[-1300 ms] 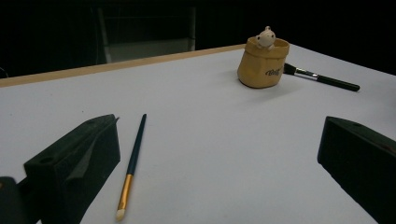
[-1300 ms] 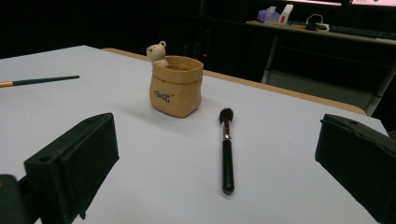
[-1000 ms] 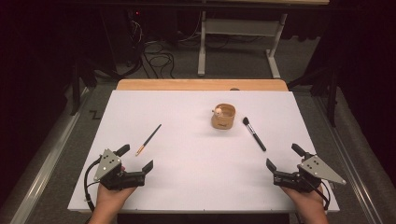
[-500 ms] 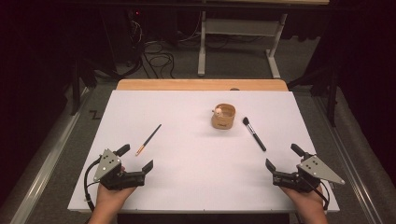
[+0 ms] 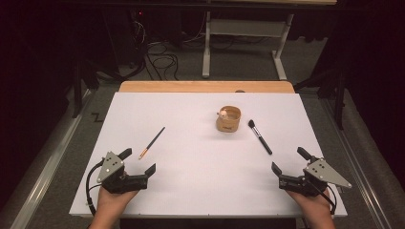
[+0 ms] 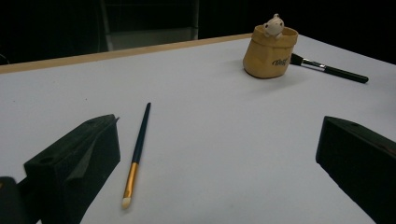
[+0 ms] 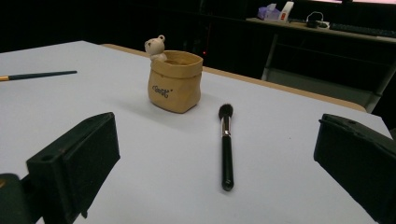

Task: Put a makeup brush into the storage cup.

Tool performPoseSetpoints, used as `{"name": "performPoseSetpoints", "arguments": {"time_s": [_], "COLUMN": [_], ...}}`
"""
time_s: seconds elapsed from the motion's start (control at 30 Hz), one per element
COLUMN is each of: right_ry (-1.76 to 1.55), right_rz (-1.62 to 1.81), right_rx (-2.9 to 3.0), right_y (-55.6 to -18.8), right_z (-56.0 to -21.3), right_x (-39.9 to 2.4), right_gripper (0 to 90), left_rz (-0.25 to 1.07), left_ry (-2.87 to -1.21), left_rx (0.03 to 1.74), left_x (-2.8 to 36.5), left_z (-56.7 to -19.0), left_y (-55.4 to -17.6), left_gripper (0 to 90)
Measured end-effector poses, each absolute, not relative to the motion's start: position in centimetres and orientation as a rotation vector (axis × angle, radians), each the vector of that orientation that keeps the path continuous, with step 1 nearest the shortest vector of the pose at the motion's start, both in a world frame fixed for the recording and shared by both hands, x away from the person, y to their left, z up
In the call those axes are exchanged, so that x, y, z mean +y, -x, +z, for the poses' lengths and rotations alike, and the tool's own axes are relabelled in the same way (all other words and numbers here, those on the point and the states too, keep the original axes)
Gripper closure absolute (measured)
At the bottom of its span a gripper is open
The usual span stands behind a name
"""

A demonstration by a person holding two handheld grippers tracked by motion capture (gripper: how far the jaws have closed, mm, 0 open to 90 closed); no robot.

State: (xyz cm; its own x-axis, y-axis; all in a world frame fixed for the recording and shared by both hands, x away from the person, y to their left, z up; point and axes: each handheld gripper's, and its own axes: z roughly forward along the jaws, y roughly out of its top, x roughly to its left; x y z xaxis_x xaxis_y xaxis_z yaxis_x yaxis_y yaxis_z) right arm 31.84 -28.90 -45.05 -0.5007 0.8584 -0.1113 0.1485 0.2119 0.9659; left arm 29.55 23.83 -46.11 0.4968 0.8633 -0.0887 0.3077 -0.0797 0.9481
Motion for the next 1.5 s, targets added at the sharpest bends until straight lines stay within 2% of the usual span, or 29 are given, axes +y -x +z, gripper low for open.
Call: {"name": "performPoseSetpoints", "arguments": {"time_s": [0.43, 1.5], "right_ry": [-0.946, -0.957], "right_rz": [1.325, 1.321], "right_rx": [1.817, 1.829], "right_y": [-32.0, -32.5], "right_z": [-45.3, -45.8], "right_x": [-29.0, -29.3], "right_gripper": [0.7, 0.7], "left_rz": [0.583, 0.513], "left_ry": [-1.666, -1.861], "left_rx": [1.083, 1.220], "left_x": [24.5, 24.3], "left_z": [-46.5, -47.2], "left_y": [-30.1, -31.9], "left_gripper": [0.8, 1.4]}}
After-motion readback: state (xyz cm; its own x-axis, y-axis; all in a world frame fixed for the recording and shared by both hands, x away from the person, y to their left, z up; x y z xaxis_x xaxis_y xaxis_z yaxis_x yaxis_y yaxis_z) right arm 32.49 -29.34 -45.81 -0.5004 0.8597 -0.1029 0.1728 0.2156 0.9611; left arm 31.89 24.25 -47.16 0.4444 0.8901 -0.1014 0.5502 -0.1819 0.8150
